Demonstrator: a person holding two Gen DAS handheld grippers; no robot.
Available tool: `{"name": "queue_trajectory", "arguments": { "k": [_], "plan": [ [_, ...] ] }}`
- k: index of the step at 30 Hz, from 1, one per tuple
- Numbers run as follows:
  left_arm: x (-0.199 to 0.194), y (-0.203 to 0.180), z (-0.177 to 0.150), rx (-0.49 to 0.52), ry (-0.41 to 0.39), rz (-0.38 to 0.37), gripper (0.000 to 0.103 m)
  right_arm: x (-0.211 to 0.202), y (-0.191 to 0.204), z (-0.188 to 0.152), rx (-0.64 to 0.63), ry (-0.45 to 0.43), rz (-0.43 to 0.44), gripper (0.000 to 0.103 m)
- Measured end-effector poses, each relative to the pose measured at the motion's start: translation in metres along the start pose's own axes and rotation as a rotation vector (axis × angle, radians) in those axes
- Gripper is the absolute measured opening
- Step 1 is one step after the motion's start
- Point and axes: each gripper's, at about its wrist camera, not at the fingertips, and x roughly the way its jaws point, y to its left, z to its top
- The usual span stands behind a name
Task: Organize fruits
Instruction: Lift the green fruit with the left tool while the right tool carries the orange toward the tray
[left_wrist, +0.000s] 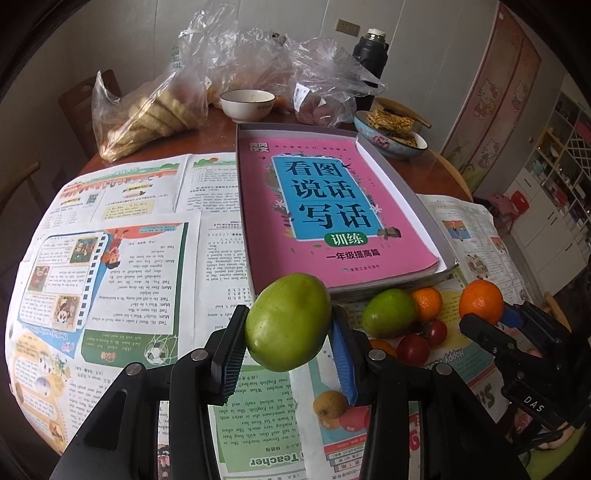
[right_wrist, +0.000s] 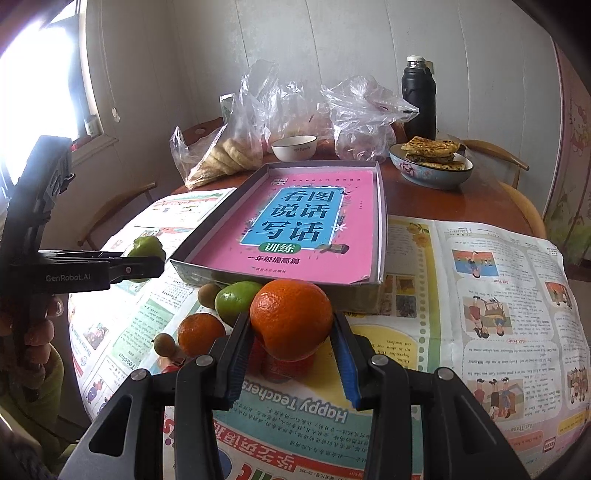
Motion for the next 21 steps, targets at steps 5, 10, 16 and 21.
{"name": "queue_trajectory", "arguments": {
  "k": [5,10,16,21],
  "plan": [
    [0.001,-0.006,0.013,0.012,-0.02,0.007,0.044,0.007,0.0,0.01,-0.002,-0.003,0.002,0.042],
    [0.012,-0.009,0.022,0.012,-0.006,0.006,0.044,0.013,-0.005,0.023,-0.003,-0.014,-0.009,0.042],
    [0.026,-0.016,0.03,0.028,0.008,0.01,0.044,0.022,-0.012,0.036,-0.012,-0.017,-0.018,0.042],
    [0.04,-0.024,0.037,0.042,0.027,0.018,0.044,0.034,-0.015,0.043,-0.021,-0.004,-0.024,0.042]
  ]
}}
